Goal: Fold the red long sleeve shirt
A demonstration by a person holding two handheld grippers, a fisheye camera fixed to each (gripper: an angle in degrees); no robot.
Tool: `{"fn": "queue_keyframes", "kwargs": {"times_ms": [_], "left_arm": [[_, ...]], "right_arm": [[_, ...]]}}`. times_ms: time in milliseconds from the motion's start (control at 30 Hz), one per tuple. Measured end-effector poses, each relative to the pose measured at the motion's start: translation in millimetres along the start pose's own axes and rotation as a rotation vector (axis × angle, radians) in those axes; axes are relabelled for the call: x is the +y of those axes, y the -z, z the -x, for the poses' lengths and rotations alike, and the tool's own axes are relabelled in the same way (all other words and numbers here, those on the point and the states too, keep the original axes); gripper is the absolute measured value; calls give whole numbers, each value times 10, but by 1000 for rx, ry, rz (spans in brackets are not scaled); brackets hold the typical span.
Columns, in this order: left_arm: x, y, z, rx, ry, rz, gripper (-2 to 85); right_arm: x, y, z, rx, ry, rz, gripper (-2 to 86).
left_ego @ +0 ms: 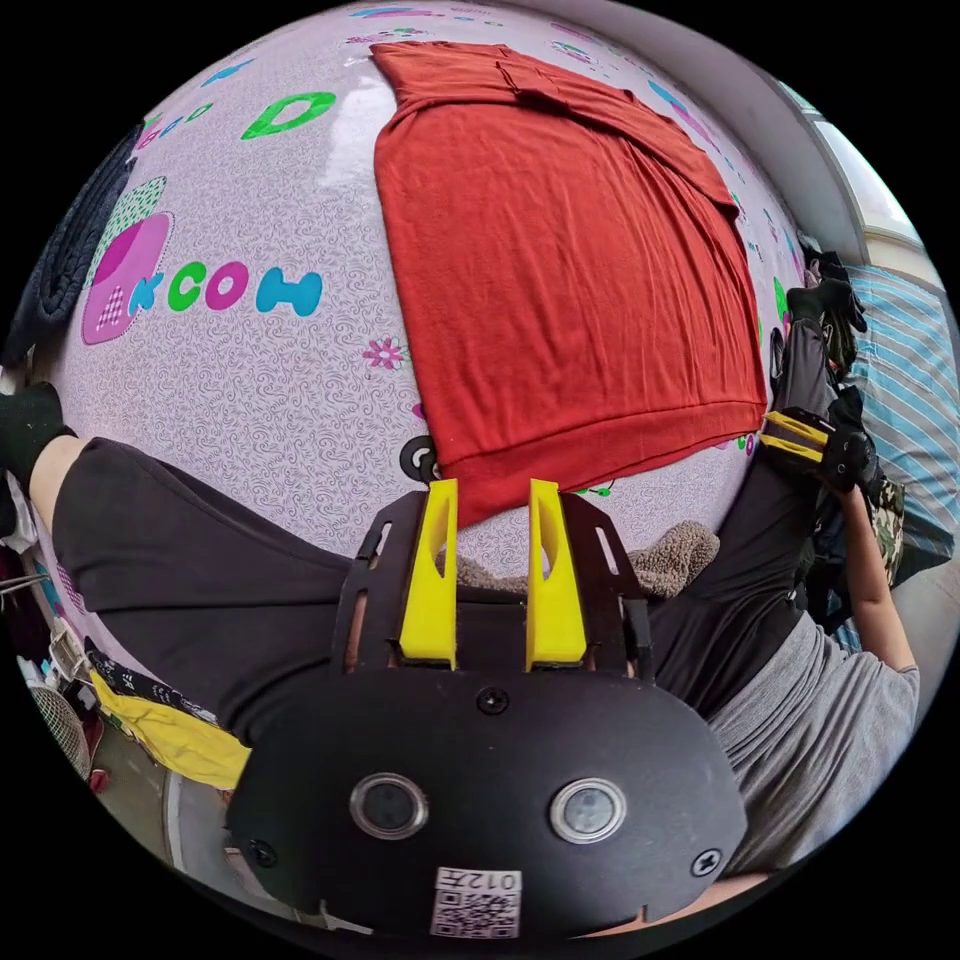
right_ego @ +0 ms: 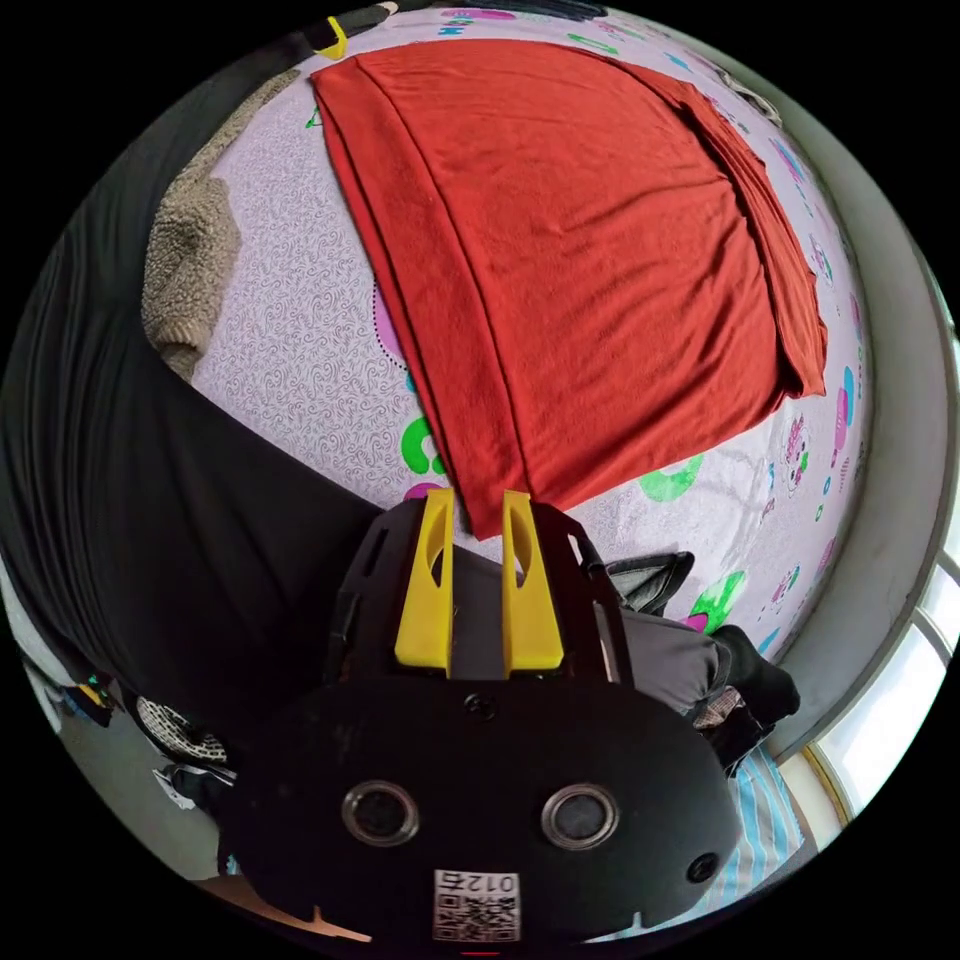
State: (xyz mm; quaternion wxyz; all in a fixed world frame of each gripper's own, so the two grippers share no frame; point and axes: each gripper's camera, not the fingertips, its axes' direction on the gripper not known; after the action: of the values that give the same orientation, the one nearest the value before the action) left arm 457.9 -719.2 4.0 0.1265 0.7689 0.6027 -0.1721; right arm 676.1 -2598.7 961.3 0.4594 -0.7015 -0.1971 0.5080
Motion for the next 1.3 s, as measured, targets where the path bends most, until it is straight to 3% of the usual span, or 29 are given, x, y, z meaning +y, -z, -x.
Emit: {"fn": "queue_keyframes", "kwargs": {"times_ms": [167,667,1167,1300], "left_arm": [[85,15,96,49,32,-15,107],[187,39,171,19,46,48,83],[491,97,418,42,30,94,8],[757,295,588,158,18,-2,6]], "right_arm": [[-47,-758,120,84,81,38,66],[-397,-2197,83,-29,56,52,57],[-1069,-2947,660,-68,8,48,-7],[-1114,-2833,850,-78,-24,-18,-9]]}}
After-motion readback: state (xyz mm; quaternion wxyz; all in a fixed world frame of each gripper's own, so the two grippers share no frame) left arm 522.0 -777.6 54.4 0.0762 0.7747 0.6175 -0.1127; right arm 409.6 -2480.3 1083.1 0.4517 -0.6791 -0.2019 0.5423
